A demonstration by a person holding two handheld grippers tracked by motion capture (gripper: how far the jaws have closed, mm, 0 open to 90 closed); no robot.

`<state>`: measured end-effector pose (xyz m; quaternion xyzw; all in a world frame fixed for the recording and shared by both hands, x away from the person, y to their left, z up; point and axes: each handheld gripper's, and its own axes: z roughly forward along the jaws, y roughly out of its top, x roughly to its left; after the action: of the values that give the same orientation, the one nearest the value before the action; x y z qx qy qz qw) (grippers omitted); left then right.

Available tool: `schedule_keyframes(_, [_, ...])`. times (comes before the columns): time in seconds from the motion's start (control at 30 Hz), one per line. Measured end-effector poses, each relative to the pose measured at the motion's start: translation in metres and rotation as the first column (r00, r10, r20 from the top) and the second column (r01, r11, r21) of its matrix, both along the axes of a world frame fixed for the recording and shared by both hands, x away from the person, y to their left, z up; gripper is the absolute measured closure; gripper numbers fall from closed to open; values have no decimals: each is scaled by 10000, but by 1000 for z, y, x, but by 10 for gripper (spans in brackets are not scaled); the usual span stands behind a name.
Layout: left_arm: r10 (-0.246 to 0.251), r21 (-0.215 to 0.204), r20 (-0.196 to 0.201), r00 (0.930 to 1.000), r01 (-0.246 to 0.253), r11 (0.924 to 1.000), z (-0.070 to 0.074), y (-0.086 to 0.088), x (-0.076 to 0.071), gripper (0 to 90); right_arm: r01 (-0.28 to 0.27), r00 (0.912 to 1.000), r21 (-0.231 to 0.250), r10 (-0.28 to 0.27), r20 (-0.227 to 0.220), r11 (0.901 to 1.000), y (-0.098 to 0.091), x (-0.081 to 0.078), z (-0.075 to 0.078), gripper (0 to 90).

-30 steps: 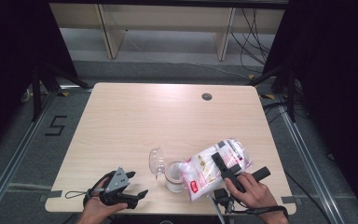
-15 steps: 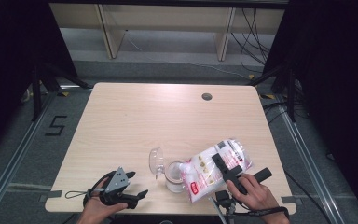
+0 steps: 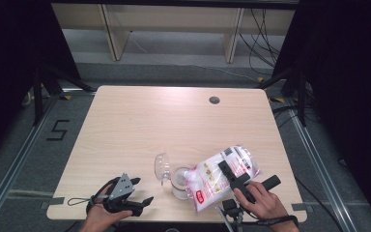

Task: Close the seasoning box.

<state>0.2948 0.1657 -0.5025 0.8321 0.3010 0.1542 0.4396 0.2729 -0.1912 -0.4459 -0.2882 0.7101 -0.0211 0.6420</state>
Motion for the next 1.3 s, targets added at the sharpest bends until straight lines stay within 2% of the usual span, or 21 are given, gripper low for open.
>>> schedule_keyframes(0.17, [41,-125,-69,10000,-42,9999,0,-1,0,209,-6,10000,-13,6,32,10000,-1,-1,3,657])
schedule_keyframes(0.2, [-4,98,22,10000,4,10000,0,0,0,209,-31,10000,34,31,54,10000,-1,-2,3,658])
schedule_keyframes(0.23, [-4,98,22,10000,4,10000,0,0,0,209,-31,10000,34,31,54,10000,-1,-2,3,658])
schedule_keyframes(0.27, [30,-21,17,10000,-30,10000,0,0,0,209,-452,9982,444,433,417,9980,-3,-2,-1,658])
schedule_keyframes(0.3, [38,-205,-44,10000,-39,9998,-1,-1,0,209,-494,9978,406,474,469,9980,-2,-2,0,658])
schedule_keyframes(0.33, [12,-4,-5,10000,-12,10000,0,0,0,209,-491,9980,397,475,421,9980,-2,-3,1,658])
schedule_keyframes(0.37, [12,-4,-5,10000,-12,10000,0,0,0,209,-491,9980,397,475,421,9980,-2,-3,1,658])
schedule_keyframes(0.4, [46,-211,-44,10000,-47,9998,0,-1,0,209,-558,9975,434,538,452,9975,-1,-4,1,658])
schedule_keyframes(0.47, [58,-243,-52,10000,-59,9997,0,-1,0,209,-518,9978,482,497,443,9975,-2,-4,1,658])
schedule_keyframes(0.6, [-54,216,-4,10000,54,9998,1,2,1,209,-647,9973,475,629,380,9968,0,-7,1,658])
schedule_keyframes(0.63, [-54,216,-4,10000,54,9998,1,2,1,209,-647,9973,475,629,380,9968,0,-7,1,658])
schedule_keyframes(0.67, [-54,17,-30,10000,54,10000,0,1,0,209,-720,9968,418,704,386,9965,1,-8,2,658])
schedule_keyframes(0.77, [23,-121,-45,10000,-24,9999,0,0,0,209,-698,9971,432,684,337,9966,1,-8,3,658])
schedule_keyframes(0.8, [-76,148,-8,10000,76,9999,1,2,1,209,-703,9970,421,688,367,9966,1,-8,3,658])
schedule_keyframes(0.87, [-55,211,-3,10000,55,9998,1,2,1,209,-653,9975,445,639,305,9969,1,-7,3,658])
schedule_keyframes(0.9, [-45,29,-8,10000,45,10000,0,1,0,209,-621,9977,412,610,292,9972,0,-7,3,658])
schedule_keyframes(1.1, [-16,28,-55,10000,17,10000,0,1,0,209,-570,9980,377,559,283,9977,-1,-7,4,658])
schedule_keyframes(1.13, [-36,27,-73,10000,37,10000,0,1,0,209,-418,9990,676,406,189,9968,-1,-8,3,657])
schedule_keyframes(1.27, [-28,42,-20,10000,28,10000,0,1,0,210,-366,9990,571,351,271,9977,-1,-9,4,657])
schedule_keyframes(1.3, [-54,31,-22,10000,54,10000,0,1,0,210,-314,9992,686,296,264,9972,-2,-9,4,657])
